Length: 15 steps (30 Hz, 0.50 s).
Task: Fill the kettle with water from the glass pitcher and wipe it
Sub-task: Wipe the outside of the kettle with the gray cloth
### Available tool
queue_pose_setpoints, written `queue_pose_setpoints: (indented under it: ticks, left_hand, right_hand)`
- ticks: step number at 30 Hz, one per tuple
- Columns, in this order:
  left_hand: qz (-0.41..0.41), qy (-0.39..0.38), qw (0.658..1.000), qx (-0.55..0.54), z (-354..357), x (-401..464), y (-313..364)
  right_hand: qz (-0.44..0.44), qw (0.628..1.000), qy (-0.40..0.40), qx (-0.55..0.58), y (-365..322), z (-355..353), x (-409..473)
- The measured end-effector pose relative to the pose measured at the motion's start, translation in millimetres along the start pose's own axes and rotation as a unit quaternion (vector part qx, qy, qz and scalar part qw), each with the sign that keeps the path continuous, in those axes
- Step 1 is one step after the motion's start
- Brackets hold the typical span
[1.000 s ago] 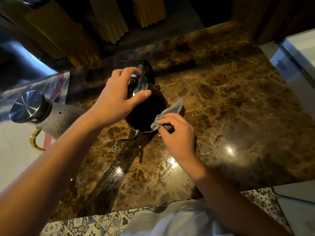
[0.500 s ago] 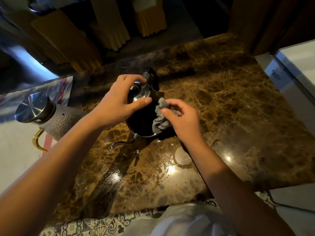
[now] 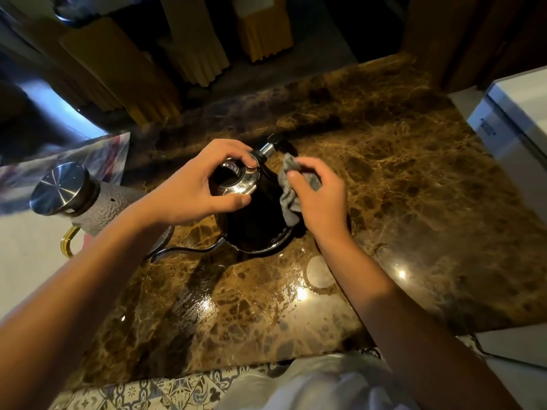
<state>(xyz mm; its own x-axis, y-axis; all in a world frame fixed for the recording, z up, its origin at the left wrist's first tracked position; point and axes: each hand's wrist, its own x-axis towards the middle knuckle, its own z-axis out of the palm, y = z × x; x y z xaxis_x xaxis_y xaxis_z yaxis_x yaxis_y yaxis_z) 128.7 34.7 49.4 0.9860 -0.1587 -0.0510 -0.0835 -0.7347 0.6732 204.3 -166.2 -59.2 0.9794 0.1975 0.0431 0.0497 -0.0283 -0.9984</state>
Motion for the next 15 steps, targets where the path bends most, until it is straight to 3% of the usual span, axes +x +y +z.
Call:
queue_pose_setpoints:
  ticks: [2, 5, 12, 15]
  left_hand:
    - [0.005, 0.003, 1.000, 0.004, 1.6, 0.1, -1.1]
    - [-0.001, 0.011, 1.000, 0.001, 4.0, 0.3, -2.9]
    - [-0.005, 0.028, 0.999, -0.016, 6.4, -0.9, -8.2]
    - [-0.013, 0.035, 0.999, -0.022, 9.1, -2.0, -7.0]
  right_hand:
    - [-0.057, 0.998, -0.032, 0.013, -16.0, 12.0, 1.7]
    - [-0.064, 0.997, -0.040, 0.010, -14.0, 20.2, -2.7]
    - [0.080, 0.990, -0.057, -0.099, 31.0, -5.9, -6.3]
    - [0.110, 0.993, 0.019, -0.029, 17.4, -9.6, -2.2]
